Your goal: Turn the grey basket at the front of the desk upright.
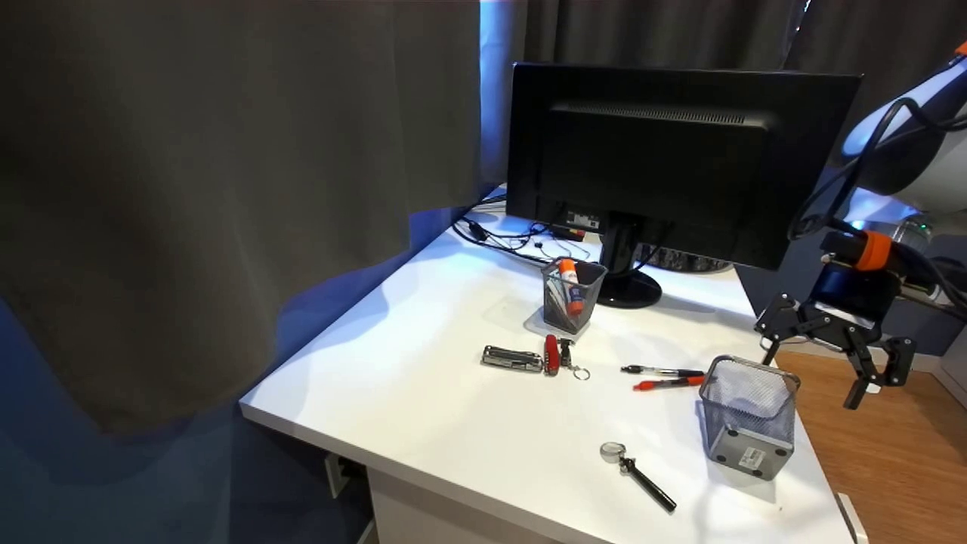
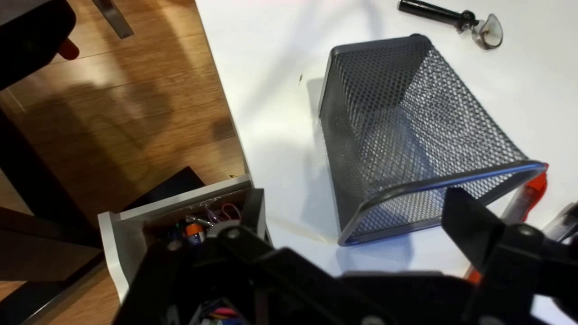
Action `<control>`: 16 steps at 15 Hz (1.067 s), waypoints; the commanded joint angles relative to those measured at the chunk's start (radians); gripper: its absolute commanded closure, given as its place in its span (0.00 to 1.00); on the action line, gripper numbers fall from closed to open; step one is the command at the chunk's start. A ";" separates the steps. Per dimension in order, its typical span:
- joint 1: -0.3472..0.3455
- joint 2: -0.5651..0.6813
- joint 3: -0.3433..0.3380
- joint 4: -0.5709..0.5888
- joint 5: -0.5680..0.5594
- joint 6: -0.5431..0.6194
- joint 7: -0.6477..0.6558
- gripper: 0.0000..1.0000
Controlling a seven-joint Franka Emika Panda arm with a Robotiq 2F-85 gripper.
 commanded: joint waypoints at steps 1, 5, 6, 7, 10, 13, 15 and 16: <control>0.001 0.041 -0.011 0.031 0.042 -0.018 -0.032 0.00; -0.005 0.074 -0.006 0.052 0.058 -0.039 -0.048 0.04; -0.007 0.080 -0.004 0.054 0.069 -0.044 -0.056 0.26; -0.009 0.085 -0.004 0.056 0.077 -0.051 -0.063 0.29; -0.007 0.092 -0.009 0.057 0.091 -0.072 -0.072 0.46; -0.013 0.084 -0.007 0.051 0.122 -0.091 -0.102 0.67; -0.010 0.069 -0.009 0.043 0.131 -0.103 -0.114 0.81; -0.007 0.059 -0.010 0.038 0.133 -0.106 -0.117 0.88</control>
